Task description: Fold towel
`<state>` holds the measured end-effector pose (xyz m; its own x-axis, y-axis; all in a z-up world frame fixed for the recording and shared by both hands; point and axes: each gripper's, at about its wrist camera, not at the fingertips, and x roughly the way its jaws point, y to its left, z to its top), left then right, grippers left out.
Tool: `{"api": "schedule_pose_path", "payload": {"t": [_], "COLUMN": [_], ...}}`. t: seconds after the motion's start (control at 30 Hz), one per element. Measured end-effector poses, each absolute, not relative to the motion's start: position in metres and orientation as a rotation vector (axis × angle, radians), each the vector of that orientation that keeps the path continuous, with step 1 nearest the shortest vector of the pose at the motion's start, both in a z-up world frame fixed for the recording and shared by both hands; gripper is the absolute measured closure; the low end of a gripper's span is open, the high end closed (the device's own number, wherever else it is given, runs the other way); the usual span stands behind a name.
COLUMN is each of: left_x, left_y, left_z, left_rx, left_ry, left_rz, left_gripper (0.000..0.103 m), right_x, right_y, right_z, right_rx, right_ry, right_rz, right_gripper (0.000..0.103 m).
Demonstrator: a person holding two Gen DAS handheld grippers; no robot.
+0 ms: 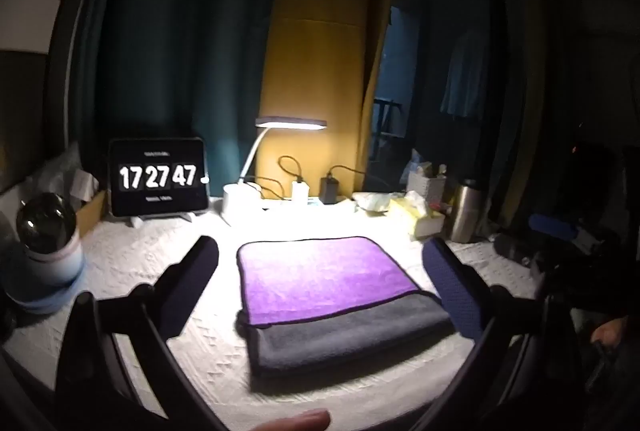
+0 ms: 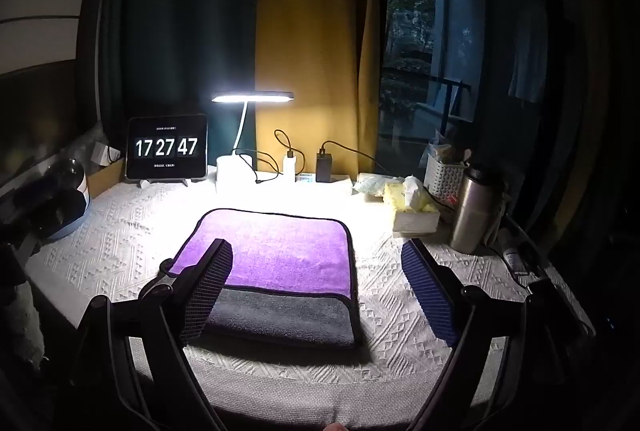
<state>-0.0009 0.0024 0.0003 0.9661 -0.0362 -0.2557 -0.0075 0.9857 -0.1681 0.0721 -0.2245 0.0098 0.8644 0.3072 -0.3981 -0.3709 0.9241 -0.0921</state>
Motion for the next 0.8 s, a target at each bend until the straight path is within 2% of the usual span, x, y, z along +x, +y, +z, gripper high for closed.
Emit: {"api": "schedule_pose_path", "payload": {"t": [0.8], "left_x": [0.006], "left_y": [0.012], "left_z": [-0.005], "left_rx": [-0.170], "left_ry": [0.304], "left_rz": [-0.001], "left_gripper": [0.001], "right_x": [0.077], "right_y": [-0.221], "right_z": [0.008], "right_rx": [-0.148], "right_ry": [0.410], "right_rz": [0.361], "right_gripper": [0.014]}}
